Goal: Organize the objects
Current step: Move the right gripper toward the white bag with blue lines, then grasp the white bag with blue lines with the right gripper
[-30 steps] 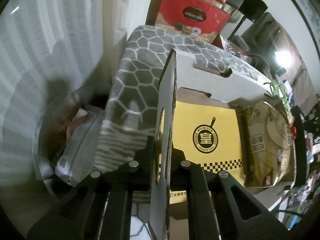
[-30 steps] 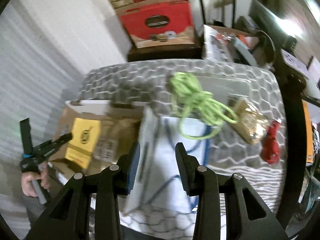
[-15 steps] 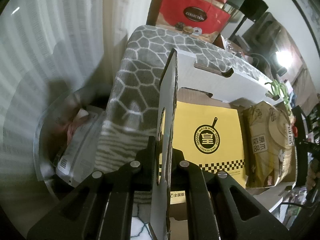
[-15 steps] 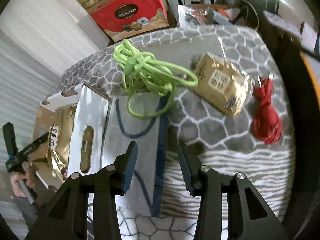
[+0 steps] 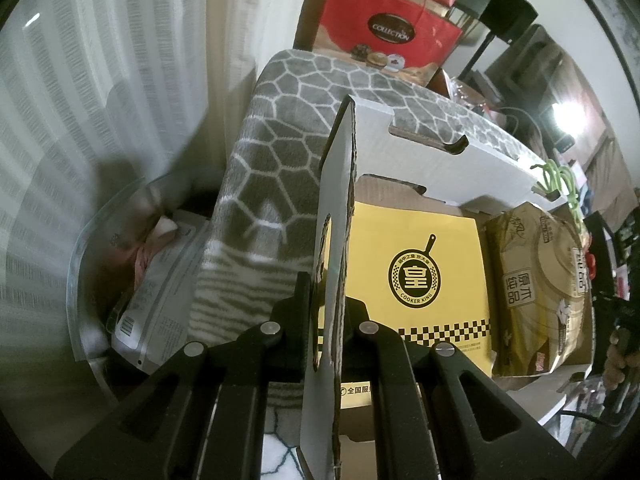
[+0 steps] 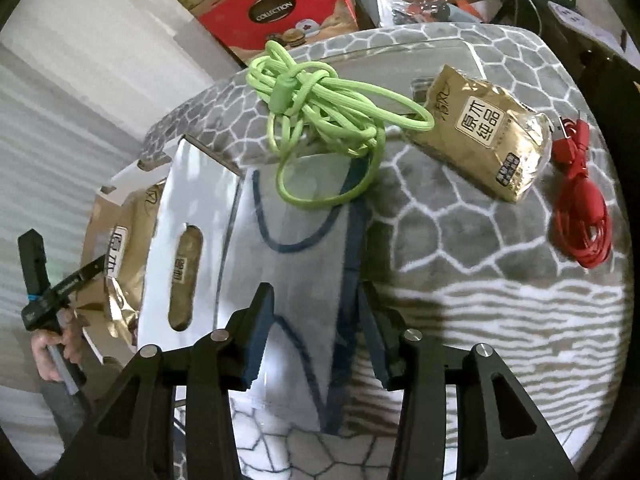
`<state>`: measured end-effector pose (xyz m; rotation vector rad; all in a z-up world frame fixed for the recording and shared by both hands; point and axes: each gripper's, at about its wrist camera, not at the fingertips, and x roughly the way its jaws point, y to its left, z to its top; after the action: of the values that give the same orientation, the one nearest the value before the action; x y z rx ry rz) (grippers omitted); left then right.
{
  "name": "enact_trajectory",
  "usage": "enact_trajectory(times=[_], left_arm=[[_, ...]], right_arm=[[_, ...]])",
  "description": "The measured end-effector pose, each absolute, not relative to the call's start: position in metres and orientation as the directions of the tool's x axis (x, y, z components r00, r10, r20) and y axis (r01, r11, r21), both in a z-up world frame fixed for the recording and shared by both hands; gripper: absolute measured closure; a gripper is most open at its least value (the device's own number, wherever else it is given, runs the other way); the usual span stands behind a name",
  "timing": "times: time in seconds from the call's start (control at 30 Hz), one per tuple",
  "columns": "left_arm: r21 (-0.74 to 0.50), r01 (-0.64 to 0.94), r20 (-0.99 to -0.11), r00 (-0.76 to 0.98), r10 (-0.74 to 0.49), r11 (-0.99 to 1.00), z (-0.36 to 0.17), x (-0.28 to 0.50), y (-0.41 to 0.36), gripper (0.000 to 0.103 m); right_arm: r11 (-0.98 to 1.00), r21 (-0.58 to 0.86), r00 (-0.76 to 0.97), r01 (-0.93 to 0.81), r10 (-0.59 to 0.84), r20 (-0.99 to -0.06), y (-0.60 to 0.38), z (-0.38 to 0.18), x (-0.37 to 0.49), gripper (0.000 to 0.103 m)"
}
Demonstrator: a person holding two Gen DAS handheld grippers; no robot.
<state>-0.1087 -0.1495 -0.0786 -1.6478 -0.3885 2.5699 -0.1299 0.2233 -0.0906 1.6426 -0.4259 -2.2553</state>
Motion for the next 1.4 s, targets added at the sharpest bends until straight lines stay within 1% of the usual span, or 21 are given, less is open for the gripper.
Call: enact_trajectory(times=[0.07,0.17,0.23,0.33,0.47,0.53,0.57,0.6,0.67,0.73,0.77,0.83,1.07,1.2,1.4], left_arm=[[-0.244,0.081,-0.886,-0.424,0.188,-0.966,-0.079,-0.109,-0.150,0.095],[-0.246,0.082,-0.885,-0.425,0.189,-0.966,-0.079,-0.109,-0.149,0.095],[-0.246,0.083,-0.885,-0.425,0.189,-0.966,-0.079,-0.109,-0.150,0.095],[-0.246,0.082,-0.885,-0.424,0.189,-0.966,-0.079,-0.109,-0.150,0.095],[-0.245,0.081,-0.886,-0.424,0.189,-0.966,-0.080,-0.109,-0.149,0.095],[-0.246,0.083,-0.886,-0.424,0.189,-0.966,-0.079,-0.108,-0.149,0.095],[-0.245,0.082,-0.886,-0.424,0.189,-0.966,-0.079,-0.108,-0.149,0.095],[-0.244,0.082,-0.886,-0.424,0.188,-0.966,-0.079,-0.109,-0.149,0.095],[-0.245,0.083,-0.886,-0.423,0.188,-0.966,-0.080,-0.108,-0.149,0.095],[-0.245,0.083,-0.886,-0.424,0.189,-0.966,-0.080,-0.108,-0.148,0.095],[-0.246,0.084,-0.886,-0.423,0.189,-0.966,-0.081,-0.107,-0.148,0.095],[-0.245,0.083,-0.886,-0.423,0.188,-0.966,-0.080,-0.108,-0.149,0.095],[-0.246,0.084,-0.886,-0.424,0.189,-0.966,-0.080,-0.108,-0.149,0.095],[-0.248,0.085,-0.886,-0.424,0.190,-0.965,-0.081,-0.108,-0.148,0.095],[-0.251,0.086,-0.886,-0.422,0.193,-0.964,-0.082,-0.107,-0.147,0.095]], right_arm=[[-0.885,0.460,-0.286,0.073,-0.460,-0.840,0.227,-0.091,-0.130,0.059],[-0.829,0.556,-0.279,0.065,-0.550,-0.787,0.232,-0.090,-0.131,0.067],[-0.792,0.607,-0.281,0.066,-0.598,-0.751,0.234,-0.089,-0.131,0.069],[-0.764,0.642,-0.282,0.063,-0.631,-0.723,0.237,-0.089,-0.132,0.070],[-0.783,0.620,-0.277,0.049,-0.607,-0.745,0.240,-0.094,-0.130,0.070],[-0.817,0.575,-0.280,0.047,-0.563,-0.778,0.239,-0.094,-0.129,0.071],[-0.862,0.506,-0.280,0.046,-0.497,-0.821,0.237,-0.095,-0.128,0.072],[-0.875,0.481,-0.277,0.049,-0.475,-0.835,0.237,-0.097,-0.128,0.076],[-0.879,0.471,-0.278,0.069,-0.471,-0.837,0.235,-0.097,-0.127,0.076],[-0.876,0.476,-0.281,0.078,-0.477,-0.833,0.234,-0.097,-0.126,0.087],[-0.865,0.495,-0.280,0.080,-0.496,-0.822,0.234,-0.097,-0.126,0.097],[-0.843,0.534,-0.293,0.065,-0.527,-0.797,0.237,-0.096,-0.126,0.099],[-0.759,0.649,-0.351,0.044,-0.620,-0.702,0.251,-0.070,-0.122,0.101],[-0.752,0.653,-0.369,0.089,-0.634,-0.680,0.245,-0.045,-0.118,0.102],[-0.772,0.613,-0.402,0.166,-0.621,-0.673,0.223,-0.011,-0.110,0.102]])
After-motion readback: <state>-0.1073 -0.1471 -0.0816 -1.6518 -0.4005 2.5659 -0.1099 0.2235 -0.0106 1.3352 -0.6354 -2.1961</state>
